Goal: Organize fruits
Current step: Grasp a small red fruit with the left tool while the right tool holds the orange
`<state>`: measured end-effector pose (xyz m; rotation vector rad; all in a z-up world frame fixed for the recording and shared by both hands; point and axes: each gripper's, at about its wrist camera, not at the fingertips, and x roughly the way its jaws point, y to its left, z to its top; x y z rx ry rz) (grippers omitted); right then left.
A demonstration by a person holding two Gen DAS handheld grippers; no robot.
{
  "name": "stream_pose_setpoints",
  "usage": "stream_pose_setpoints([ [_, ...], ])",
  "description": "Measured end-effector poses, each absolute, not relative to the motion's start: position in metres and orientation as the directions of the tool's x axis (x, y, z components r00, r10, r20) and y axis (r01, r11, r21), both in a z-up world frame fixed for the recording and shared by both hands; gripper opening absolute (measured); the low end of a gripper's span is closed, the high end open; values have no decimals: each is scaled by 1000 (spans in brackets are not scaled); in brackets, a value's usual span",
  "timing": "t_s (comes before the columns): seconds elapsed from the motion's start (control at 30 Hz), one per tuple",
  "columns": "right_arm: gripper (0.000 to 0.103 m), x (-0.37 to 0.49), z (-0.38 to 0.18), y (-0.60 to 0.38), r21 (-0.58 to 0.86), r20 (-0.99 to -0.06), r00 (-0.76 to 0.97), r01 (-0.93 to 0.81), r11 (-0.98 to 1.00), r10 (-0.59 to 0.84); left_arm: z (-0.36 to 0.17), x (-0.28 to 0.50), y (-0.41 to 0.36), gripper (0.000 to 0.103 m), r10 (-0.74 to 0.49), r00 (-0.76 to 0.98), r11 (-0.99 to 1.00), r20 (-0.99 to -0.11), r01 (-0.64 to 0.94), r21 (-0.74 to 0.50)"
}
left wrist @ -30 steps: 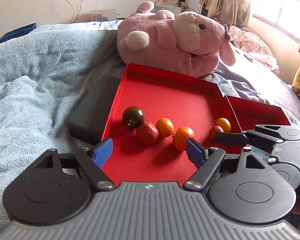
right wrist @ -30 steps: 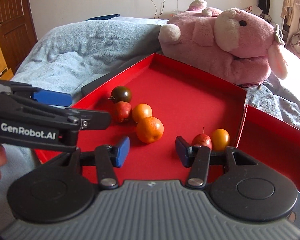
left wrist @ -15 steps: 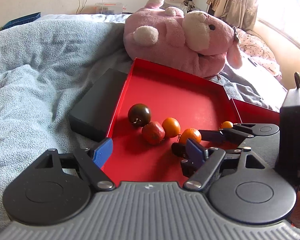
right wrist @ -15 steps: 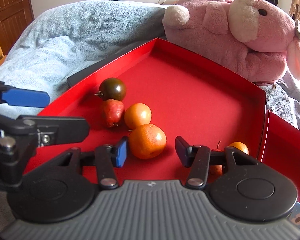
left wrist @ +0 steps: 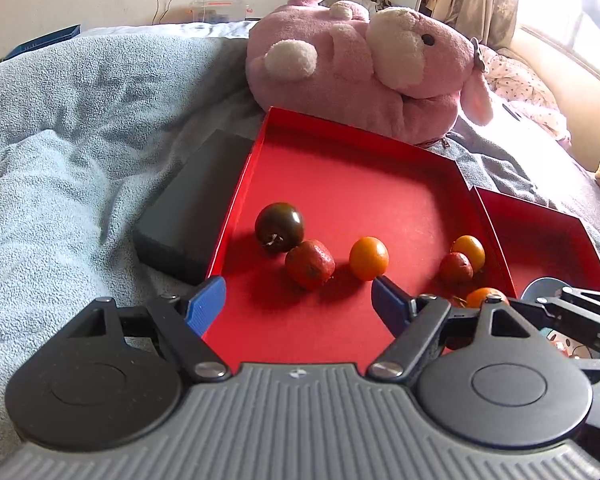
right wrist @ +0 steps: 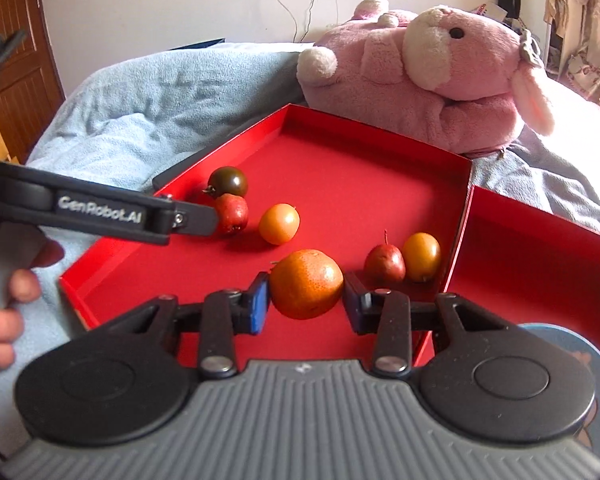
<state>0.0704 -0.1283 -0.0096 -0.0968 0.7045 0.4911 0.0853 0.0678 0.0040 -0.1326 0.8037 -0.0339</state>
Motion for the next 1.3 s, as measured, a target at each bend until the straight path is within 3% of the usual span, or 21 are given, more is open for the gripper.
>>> stream_pose_setpoints([
  [0.23,42,50,-12,-146,130,-631,653,-445,886,420,0,91,58,81,-98,686,993,-721,24,-112],
  [0.33,42,48,-11,-149,144,-622,653,-447,883,432,-10,104,59,69,-104,644,992,-758,9,-128],
  [0.43,42,48,-9,-149,154,-613,656,-449,880,441,-19,114,59,65,-101,613,991,-784,-7,-133],
  [0.7,42,48,-12,-151,158,-611,654,-450,879,445,-23,127,51,65,-72,624,995,-778,-5,-95],
  [1.0,42,49,-12,-151,156,-618,652,-446,881,439,-25,133,44,41,-15,640,999,-768,-18,-34],
  [1.3,42,42,-8,-152,143,-626,657,-433,890,420,-25,128,40,39,10,650,1000,-760,-13,3],
])
